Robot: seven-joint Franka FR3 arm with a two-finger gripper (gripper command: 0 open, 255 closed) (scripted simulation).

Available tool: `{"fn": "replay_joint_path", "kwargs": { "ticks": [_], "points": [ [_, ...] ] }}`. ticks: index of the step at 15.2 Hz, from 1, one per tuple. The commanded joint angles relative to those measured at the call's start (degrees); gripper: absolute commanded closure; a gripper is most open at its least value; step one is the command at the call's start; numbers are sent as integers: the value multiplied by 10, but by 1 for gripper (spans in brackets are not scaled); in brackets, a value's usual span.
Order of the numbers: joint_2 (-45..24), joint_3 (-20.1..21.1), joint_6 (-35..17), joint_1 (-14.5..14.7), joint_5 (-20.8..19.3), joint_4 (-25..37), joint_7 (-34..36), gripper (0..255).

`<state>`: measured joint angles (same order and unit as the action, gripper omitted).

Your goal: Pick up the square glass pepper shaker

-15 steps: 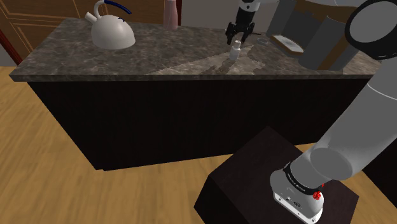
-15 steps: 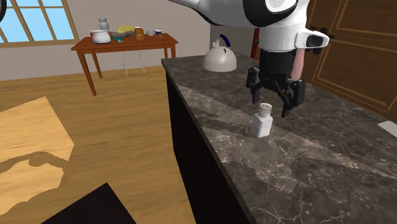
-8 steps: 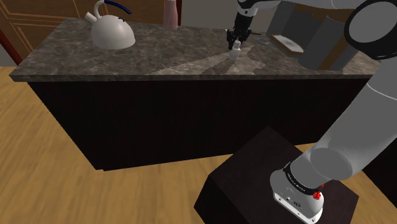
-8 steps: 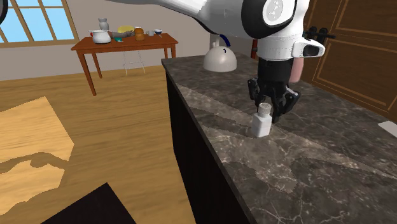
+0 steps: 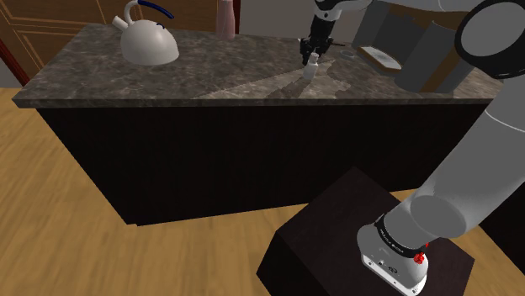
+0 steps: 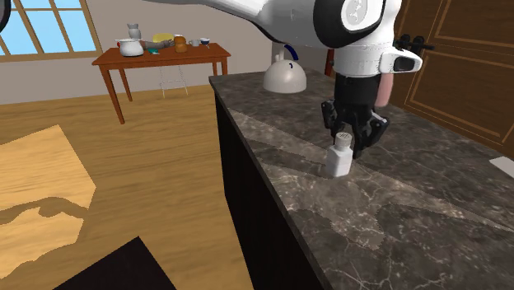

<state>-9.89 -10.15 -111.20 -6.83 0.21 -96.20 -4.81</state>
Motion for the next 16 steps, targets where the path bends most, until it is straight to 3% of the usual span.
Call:
{"fn": "replay_joint_path", "kwargs": {
  "ticks": [1,16],
  "points": [
    [2,0,11,0,0,9,0,255],
    [-4,-1,114,-2,1,118,-3,255]
  ]
}}
